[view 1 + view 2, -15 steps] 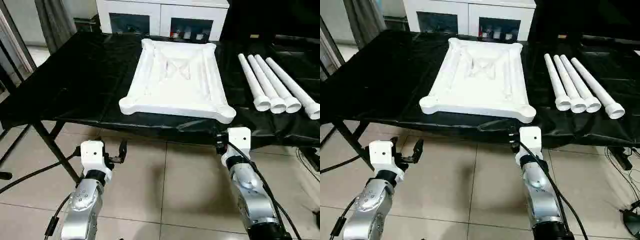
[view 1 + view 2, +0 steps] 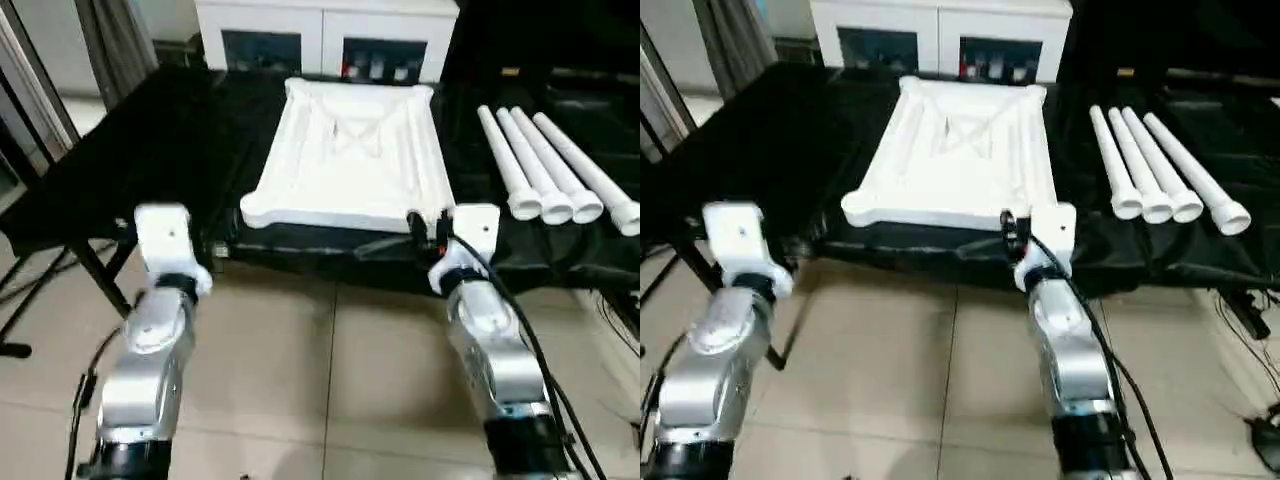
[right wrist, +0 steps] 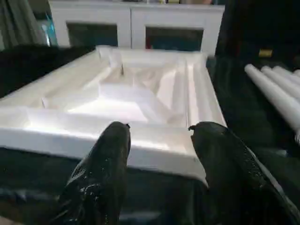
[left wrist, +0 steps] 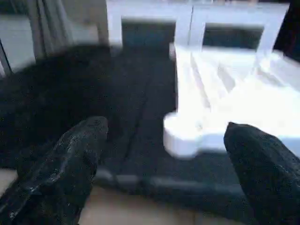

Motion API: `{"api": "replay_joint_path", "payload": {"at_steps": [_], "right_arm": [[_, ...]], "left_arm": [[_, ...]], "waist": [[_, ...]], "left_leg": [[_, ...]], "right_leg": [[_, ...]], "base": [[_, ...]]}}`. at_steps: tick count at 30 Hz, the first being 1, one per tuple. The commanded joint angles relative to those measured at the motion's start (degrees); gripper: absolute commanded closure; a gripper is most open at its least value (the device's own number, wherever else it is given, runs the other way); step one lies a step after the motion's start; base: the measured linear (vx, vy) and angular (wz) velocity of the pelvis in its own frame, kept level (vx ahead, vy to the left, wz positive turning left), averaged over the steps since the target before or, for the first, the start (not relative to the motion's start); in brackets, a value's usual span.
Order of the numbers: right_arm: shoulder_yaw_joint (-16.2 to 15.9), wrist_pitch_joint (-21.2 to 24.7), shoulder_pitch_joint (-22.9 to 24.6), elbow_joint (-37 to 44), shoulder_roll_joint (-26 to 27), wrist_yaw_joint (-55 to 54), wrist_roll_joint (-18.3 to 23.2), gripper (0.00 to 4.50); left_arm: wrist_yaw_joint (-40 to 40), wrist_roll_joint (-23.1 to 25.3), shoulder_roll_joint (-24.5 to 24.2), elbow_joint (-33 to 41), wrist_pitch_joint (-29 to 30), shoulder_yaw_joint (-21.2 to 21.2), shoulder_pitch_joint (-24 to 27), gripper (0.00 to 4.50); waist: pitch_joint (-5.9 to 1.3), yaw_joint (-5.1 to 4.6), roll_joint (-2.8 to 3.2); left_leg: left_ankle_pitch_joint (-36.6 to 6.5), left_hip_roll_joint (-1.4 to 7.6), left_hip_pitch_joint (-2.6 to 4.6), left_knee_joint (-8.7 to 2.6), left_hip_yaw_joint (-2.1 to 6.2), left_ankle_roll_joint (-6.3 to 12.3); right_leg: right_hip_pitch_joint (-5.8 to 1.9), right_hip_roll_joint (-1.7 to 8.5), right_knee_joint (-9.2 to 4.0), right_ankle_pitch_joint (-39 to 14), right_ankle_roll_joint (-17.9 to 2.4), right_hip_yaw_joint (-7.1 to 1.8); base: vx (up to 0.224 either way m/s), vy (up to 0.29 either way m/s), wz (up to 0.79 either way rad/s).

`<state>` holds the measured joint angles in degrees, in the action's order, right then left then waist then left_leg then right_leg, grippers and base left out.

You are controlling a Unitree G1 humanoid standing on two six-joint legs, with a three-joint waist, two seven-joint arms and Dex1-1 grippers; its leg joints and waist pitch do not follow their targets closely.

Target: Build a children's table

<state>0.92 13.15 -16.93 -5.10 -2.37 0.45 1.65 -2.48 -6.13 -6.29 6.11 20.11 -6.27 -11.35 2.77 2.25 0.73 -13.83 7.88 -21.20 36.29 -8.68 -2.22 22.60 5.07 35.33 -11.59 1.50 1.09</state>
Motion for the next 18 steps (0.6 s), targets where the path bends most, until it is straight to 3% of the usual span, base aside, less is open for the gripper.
{"api": "replay_joint_path", "payload": {"at_steps": [1,7,8,9,10,11,12,14,15,16,17,18], "right_arm": [[0.4,2.1,-0.4,2.1,0.1,0.2,0.6,2.11],[-1.4,2.1,-0.3,2.4,-1.3,2.0,-0.4,2.11],[-1.8,1.7,0.2,2.6,-1.6,2.8,-0.2,2.11],[-1.9,1.4,0.5,2.7,-1.6,3.1,-0.1,2.11],[-2.0,2.2,0.6,2.8,-1.8,2.9,-0.6,2.11],[-2.0,2.8,0.7,2.8,-1.9,2.6,-0.9,2.11],[-2.0,2.8,0.7,2.8,-1.9,2.6,-0.9,2.11],[-0.8,4.0,0.4,2.6,-1.5,1.7,-0.2,2.11],[-0.5,4.1,0.3,2.7,-1.5,1.8,0.2,2.11],[-0.2,4.3,0.2,3.0,-1.6,1.9,0.4,2.11],[-0.2,4.3,0.2,3.0,-1.6,1.9,0.4,2.11],[-0.2,4.4,0.2,3.2,-1.8,1.9,0.4,2.11]], "left_arm": [[-1.1,-0.1,-0.3,2.3,1.8,1.0,-1.1,0.02],[-1.5,0.0,-0.1,0.8,1.3,2.8,-0.1,0.02],[1.1,3.8,0.1,-0.8,-7.1,3.3,0.1,0.02],[2.5,5.3,0.4,-1.5,-10.9,3.4,0.3,0.02],[3.1,5.1,1.7,-1.7,-14.8,2.9,0.7,0.02],[3.5,4.9,2.5,-1.6,-16.7,2.5,1.0,0.02],[3.5,4.9,2.5,-1.6,-16.7,2.5,1.0,0.02],[3.8,4.1,2.9,-0.1,-10.6,2.3,1.3,0.02],[3.3,3.3,2.8,0.4,-9.1,1.8,1.5,0.02],[3.9,3.6,2.4,0.8,-7.1,1.5,1.6,0.02],[3.9,3.6,2.4,0.8,-7.1,1.5,1.6,0.02],[3.6,3.4,2.2,1.0,-6.7,1.4,1.8,0.02]], "waist": [[-3.64,0.23,0.33],[-3.26,0.33,0.0],[-3.14,0.3,-0.41],[-3.22,0.27,-0.4],[-3.27,0.09,-0.98],[-3.35,0.22,-0.65],[-3.37,0.2,-0.68],[-3.3,0.1,-0.89],[-3.5,0.01,-0.33],[-3.35,-0.19,-1.19],[-3.31,0.37,-1.16],[-3.63,0.38,-1.31]], "left_leg": [[0.7,3.38,0.31,-4.8,1.18,2.6],[-4.8,3.66,0.24,-5.3,1.02,2.59],[-4.7,3.61,-0.01,-5.37,1.12,3.11],[-4.5,3.69,-0.02,-5.28,1.14,3.4],[-4.3,3.8,-0.06,-5.24,1.01,3.46],[-3.2,3.9,0.08,-5.23,1.09,3.45],[-2.7,3.92,0.15,-5.21,1.09,3.39],[-2.7,3.86,0.18,-5.21,0.92,3.34],[-4.4,4.23,2.38,-4.25,-1.17,-0.47],[-5.8,3.52,2.15,-4.07,-1.86,-3.43],[-8.7,3.14,2.07,-4.31,-2.56,-7.32],[-10.1,2.82,2.4,-4.11,-3.06,-8.81]], "right_leg": [[-2.81,2.18,-2.5,6.7,-14.1,-1.42],[-2.61,2.43,-3.14,0.1,-14.1,-1.58],[-2.7,2.4,-3.41,-0.8,-13.5,-1.57],[-2.69,2.47,-3.5,-0.7,-13.1,-1.65],[-2.84,2.52,-3.51,-0.4,-12.8,-1.71],[-2.73,2.63,-3.28,0.7,-13.0,-1.69],[-2.66,2.54,-3.17,1.6,-13.3,-1.6],[-2.5,2.47,-2.99,1.7,-13.5,-1.64],[-0.39,1.03,-4.07,-1.4,-12.3,-3.13],[-0.34,-0.28,-3.95,-3.1,-11.2,-3.47],[0.1,-1.45,-4.11,-6.2,-8.7,-3.97],[0.52,-2.42,-4.08,-6.6,-6.2,-4.52]], "base": [[0.0,0.0,0.0],[0.0,0.0,0.0],[0.0,0.0,0.0],[0.0,0.0,0.0],[0.0,0.0,0.0],[0.0,0.0,0.0],[0.0,0.0,0.0],[0.0,0.0,0.0],[0.0,0.0,0.0],[0.0,0.0,0.0],[0.005,0.005,-0.3],[-0.008,0.001,-0.46]]}}
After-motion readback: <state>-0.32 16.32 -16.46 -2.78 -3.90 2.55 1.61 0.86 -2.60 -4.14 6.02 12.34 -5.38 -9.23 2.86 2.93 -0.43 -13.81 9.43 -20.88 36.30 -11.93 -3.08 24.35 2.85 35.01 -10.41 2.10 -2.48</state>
